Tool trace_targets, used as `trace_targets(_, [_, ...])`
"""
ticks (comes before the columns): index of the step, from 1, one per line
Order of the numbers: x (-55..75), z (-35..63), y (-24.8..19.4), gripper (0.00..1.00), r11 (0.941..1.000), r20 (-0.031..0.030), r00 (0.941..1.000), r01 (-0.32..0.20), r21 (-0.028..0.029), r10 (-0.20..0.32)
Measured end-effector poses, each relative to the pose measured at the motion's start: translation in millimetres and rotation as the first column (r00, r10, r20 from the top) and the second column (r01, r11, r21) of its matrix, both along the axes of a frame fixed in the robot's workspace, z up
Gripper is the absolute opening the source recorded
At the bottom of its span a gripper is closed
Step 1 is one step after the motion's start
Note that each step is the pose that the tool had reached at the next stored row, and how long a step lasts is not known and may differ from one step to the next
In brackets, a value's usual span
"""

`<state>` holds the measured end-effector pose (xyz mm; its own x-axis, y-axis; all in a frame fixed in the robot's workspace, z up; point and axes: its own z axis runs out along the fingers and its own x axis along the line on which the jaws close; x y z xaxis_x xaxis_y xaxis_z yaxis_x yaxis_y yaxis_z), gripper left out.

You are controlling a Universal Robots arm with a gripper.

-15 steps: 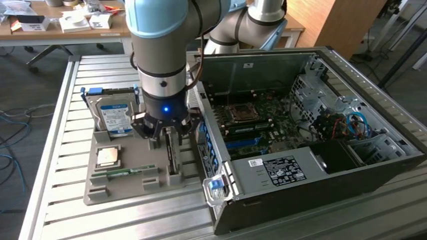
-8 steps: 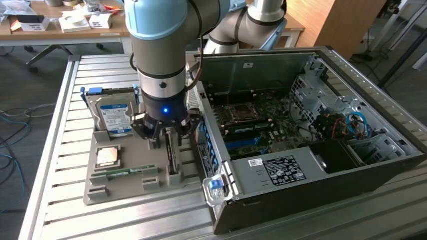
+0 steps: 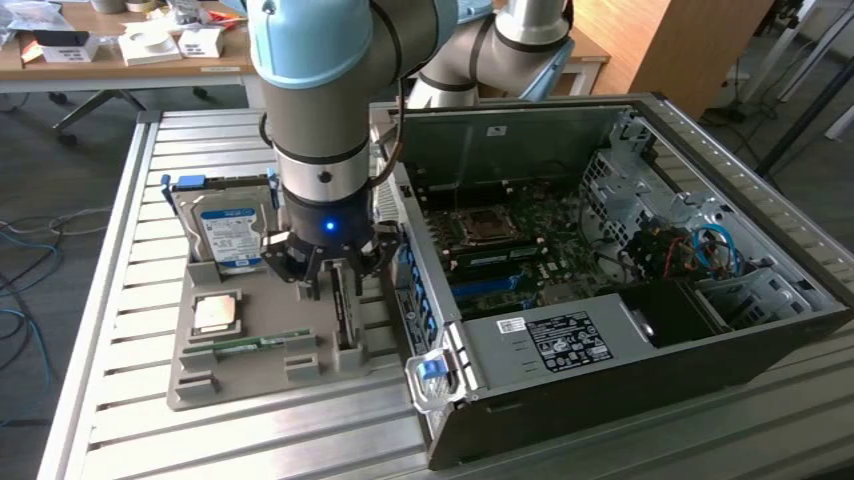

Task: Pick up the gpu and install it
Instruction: 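Pick up the gpu and move the gpu toward the slot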

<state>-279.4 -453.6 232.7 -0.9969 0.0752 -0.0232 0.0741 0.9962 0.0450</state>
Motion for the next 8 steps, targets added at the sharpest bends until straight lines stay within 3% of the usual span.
trace_targets(8, [0.0,0.0,0.0,0.53,1.0000,0.0001,1.0000,0.000,0.0000,0.000])
